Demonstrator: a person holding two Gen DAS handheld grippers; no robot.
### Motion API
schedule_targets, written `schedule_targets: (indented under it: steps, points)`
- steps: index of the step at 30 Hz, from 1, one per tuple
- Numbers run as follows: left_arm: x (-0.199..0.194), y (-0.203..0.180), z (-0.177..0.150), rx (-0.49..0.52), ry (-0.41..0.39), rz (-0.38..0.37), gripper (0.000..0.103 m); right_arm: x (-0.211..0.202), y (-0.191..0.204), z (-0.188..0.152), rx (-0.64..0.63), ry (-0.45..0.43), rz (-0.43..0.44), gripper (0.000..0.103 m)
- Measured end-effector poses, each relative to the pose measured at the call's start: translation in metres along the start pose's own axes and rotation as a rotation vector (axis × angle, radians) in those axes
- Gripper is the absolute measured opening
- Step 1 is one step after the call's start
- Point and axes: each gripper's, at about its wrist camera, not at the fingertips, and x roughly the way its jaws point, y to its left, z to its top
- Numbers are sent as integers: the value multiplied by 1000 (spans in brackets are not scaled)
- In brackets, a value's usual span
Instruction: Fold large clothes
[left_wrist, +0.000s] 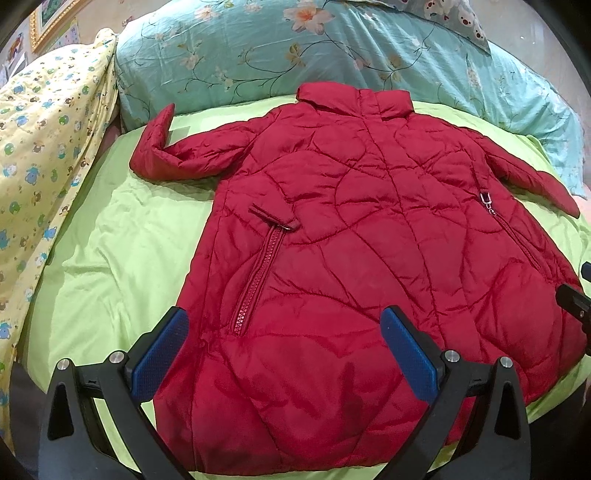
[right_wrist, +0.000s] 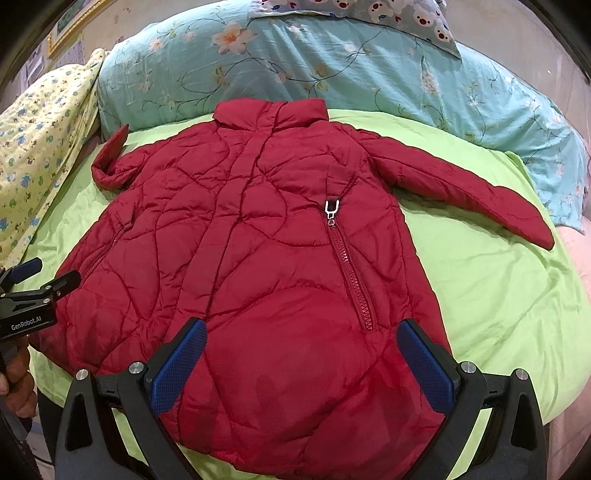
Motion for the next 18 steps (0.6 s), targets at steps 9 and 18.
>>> schedule_targets:
  steps: [9, 18]
  points:
    - [4, -2, 5, 16, -13, 13, 103, 2, -1, 3, 4, 12, 9, 103]
    - [9, 1, 8, -11, 29, -25, 103, 6, -10, 7, 43, 6, 50, 103]
